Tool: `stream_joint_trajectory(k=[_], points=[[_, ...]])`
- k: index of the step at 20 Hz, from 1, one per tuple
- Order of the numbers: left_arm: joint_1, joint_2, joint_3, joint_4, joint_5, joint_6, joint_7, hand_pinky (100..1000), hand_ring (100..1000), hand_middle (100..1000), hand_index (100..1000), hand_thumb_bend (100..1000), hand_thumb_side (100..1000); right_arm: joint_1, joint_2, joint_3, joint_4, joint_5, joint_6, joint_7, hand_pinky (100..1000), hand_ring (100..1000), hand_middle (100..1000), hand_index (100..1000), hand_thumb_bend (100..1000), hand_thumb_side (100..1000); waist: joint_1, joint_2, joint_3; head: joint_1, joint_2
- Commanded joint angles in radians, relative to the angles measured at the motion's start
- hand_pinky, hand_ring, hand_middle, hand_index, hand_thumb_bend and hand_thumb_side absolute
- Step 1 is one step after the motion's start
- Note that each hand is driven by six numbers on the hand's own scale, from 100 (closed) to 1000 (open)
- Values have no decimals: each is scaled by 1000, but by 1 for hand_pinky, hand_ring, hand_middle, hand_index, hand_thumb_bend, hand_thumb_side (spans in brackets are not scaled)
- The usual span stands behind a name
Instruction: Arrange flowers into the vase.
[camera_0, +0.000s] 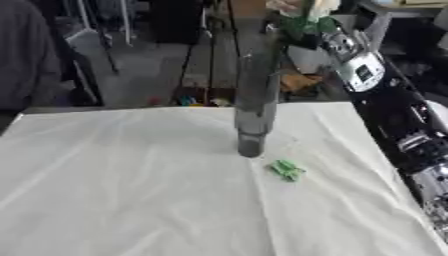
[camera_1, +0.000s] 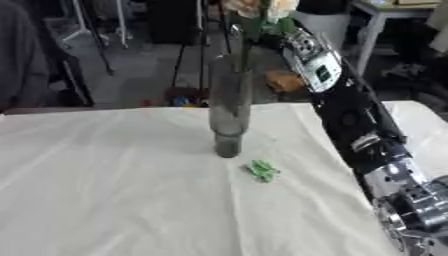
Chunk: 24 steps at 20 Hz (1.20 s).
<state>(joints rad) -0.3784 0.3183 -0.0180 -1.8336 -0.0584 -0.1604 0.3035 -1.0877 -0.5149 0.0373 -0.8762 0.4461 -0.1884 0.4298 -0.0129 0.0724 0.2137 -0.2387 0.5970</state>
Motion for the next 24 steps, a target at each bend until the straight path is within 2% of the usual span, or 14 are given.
stream_joint_trajectory(k=[1,6,8,9,10,11,14,19,24], points=[[-9,28,11,-8,-2,-2,3,754,652,701,795,611,864,-17,-18,1,-4,-15,-4,38,955,952,838,730,132,864,4,-17,2,3,5],[-10,26,11,-10,-1,-1,1,754,652,701,795,610,864,-5,1,16,-1,-4,-18,81,957,958,849,754,165,868,8,-16,7,2,2],[-10,25,10,-10,0,-1,1,754,652,701,795,610,864,0,8,24,-8,13,-34,96,963,968,873,816,238,845,9,-15,7,2,1],[-10,24,10,-10,0,-1,0,754,652,700,795,611,864,2,12,30,-14,24,-46,104,981,996,926,865,327,819,10,-14,8,2,0],[-10,23,10,-10,0,-1,0,754,652,700,795,611,864,5,14,34,-19,37,-60,113,984,1000,934,871,337,817,10,-13,7,2,0],[-10,23,10,-10,0,-1,0,754,652,700,795,610,864,7,17,37,-23,48,-73,121,1000,1000,976,907,399,803,10,-12,7,2,-1],[-10,22,10,-9,1,-1,1,754,652,700,795,610,864,16,23,35,-28,75,-103,129,1000,1000,1000,941,460,794,10,-11,6,3,-3],[-9,21,9,-8,2,-2,1,755,652,700,795,610,865,25,27,25,-22,116,-120,84,1000,1000,1000,969,514,813,11,-9,5,1,-6],[-8,20,9,-7,2,-2,0,755,652,699,795,610,865,29,26,7,5,148,-120,-18,1000,1000,1000,955,499,815,12,-9,7,0,-10]])
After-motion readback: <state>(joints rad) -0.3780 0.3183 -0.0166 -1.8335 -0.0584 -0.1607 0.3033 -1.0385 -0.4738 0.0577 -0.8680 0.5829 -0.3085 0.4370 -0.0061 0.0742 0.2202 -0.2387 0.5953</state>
